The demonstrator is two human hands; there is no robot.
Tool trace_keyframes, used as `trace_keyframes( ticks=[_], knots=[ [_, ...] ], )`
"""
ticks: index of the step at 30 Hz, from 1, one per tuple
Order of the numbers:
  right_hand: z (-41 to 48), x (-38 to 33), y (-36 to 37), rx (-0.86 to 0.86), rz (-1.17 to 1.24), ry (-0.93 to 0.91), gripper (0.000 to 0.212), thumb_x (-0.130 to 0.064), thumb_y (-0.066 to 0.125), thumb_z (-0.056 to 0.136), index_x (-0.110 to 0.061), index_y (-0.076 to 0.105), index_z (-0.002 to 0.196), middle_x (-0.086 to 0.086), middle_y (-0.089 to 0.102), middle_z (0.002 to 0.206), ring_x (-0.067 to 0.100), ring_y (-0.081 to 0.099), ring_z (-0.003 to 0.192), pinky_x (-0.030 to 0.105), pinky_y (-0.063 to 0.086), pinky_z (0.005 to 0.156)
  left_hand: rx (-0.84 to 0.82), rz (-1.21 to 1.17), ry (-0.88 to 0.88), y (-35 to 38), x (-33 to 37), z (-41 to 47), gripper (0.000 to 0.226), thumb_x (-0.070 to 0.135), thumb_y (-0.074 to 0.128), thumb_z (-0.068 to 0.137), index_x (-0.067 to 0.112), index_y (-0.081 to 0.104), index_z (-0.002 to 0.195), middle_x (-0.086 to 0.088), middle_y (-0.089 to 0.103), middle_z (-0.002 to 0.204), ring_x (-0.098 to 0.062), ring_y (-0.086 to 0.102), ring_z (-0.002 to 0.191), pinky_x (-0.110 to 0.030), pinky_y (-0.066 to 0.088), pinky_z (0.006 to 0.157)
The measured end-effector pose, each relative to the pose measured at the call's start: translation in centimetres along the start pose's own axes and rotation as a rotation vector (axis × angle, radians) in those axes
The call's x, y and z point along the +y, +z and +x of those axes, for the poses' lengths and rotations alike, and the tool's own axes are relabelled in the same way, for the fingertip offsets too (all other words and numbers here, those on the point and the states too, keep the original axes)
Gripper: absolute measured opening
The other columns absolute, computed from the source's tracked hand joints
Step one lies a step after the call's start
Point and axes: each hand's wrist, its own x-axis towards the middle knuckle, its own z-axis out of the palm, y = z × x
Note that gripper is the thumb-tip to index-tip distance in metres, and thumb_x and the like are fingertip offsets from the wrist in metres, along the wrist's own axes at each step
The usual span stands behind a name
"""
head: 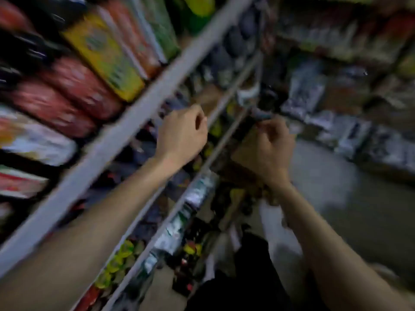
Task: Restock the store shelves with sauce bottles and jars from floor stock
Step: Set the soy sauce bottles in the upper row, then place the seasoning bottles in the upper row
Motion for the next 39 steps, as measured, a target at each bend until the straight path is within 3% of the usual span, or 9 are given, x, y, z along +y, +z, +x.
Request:
trace_keyframes(
  ticks=[7,12,16,21,26,28,32,36,39],
  knots=[
    [-5.9,36.4,-3.0,-0.328,-0.609,0.630,0.021,-0.010,0.049,0.087,-0.007,0.059,0.106,0.019,0.062,0.098,0.041,0.059,0.090,0.045,0.051,0.073,-0.591,-0.107,-0.109,34.7,-3.7,-5.9,0.021,0.023,0.055,0.091,0.023,0.055,0.069,-0.005,0.066,0.074,-0.029,0.063,0.073,-0.033,0.043,0.055],
    [-13.6,58.1,2.7,-0.821,-0.820,0.622,0.036,-0.016,0.053,0.091,-0.007,0.057,0.125,0.018,0.060,0.118,0.037,0.058,0.104,0.039,0.050,0.078,-0.771,-0.092,-0.153,55.7,-9.5,-13.5,0.021,0.020,0.053,0.093,0.028,0.051,0.074,-0.001,0.060,0.073,-0.030,0.062,0.079,-0.028,0.036,0.055],
    [-18.8,69.1,10.6,-1.012,-0.909,0.480,0.053,-0.040,0.057,0.092,-0.020,0.041,0.138,0.010,0.062,0.109,0.032,0.061,0.094,0.035,0.041,0.065,-0.778,-0.101,-0.183,66.4,-12.9,-16.7,0.016,0.020,0.052,0.094,0.023,0.064,0.103,-0.001,0.066,0.092,-0.024,0.060,0.083,-0.026,0.035,0.061],
    [-20.5,74.7,15.4,-0.796,-0.817,0.251,0.014,-0.023,0.054,0.092,-0.012,0.060,0.100,0.009,0.065,0.078,0.031,0.063,0.067,0.031,0.032,0.055,-0.731,-0.194,-0.103,73.8,-13.8,-16.6,0.029,0.013,0.054,0.092,0.016,0.058,0.120,-0.008,0.064,0.110,-0.024,0.061,0.099,-0.034,0.049,0.078],
    [-19.8,74.8,11.7,-0.700,-0.704,0.278,0.012,-0.013,0.058,0.090,-0.004,0.063,0.085,0.014,0.063,0.066,0.031,0.058,0.054,0.030,0.033,0.051,-1.089,-0.287,-0.187,79.1,-11.4,-16.7,0.064,0.011,0.053,0.095,0.020,0.025,0.152,-0.009,0.031,0.155,-0.027,0.032,0.141,-0.040,0.030,0.115],
    [-19.6,74.1,9.1,-0.608,-0.698,0.289,0.014,-0.015,0.064,0.087,-0.001,0.063,0.088,0.014,0.059,0.059,0.028,0.048,0.043,0.025,0.026,0.045,-1.030,-0.285,-0.286,81.4,-10.7,-16.7,0.060,0.014,0.051,0.097,0.020,0.028,0.151,-0.009,0.034,0.153,-0.029,0.035,0.138,-0.044,0.034,0.112],
    [-18.8,73.3,5.0,-0.597,-0.733,0.349,0.030,-0.025,0.065,0.086,-0.003,0.056,0.103,0.017,0.066,0.077,0.039,0.059,0.060,0.032,0.034,0.053,-0.947,-0.102,-0.359,84.3,-10.4,-17.1,0.040,0.022,0.052,0.098,0.011,0.045,0.135,-0.020,0.049,0.133,-0.040,0.051,0.117,-0.044,0.044,0.090],
    [-18.1,74.0,3.0,-0.550,-0.750,0.391,0.027,-0.031,0.058,0.093,-0.007,0.053,0.104,0.013,0.067,0.082,0.038,0.061,0.066,0.037,0.046,0.059,-0.965,0.282,0.116,84.7,-12.3,-17.5,0.032,0.012,0.050,0.098,0.007,0.048,0.130,-0.023,0.055,0.114,-0.040,0.059,0.095,-0.040,0.044,0.068],
    [-17.9,73.7,2.5,-0.497,-0.763,0.389,0.025,-0.031,0.058,0.093,-0.008,0.052,0.101,0.013,0.066,0.077,0.039,0.061,0.064,0.036,0.043,0.055,-0.986,0.345,0.283,84.0,-13.1,-16.8,0.028,0.009,0.046,0.099,0.003,0.049,0.126,-0.021,0.060,0.106,-0.037,0.061,0.090,-0.037,0.041,0.063]
  ],
)
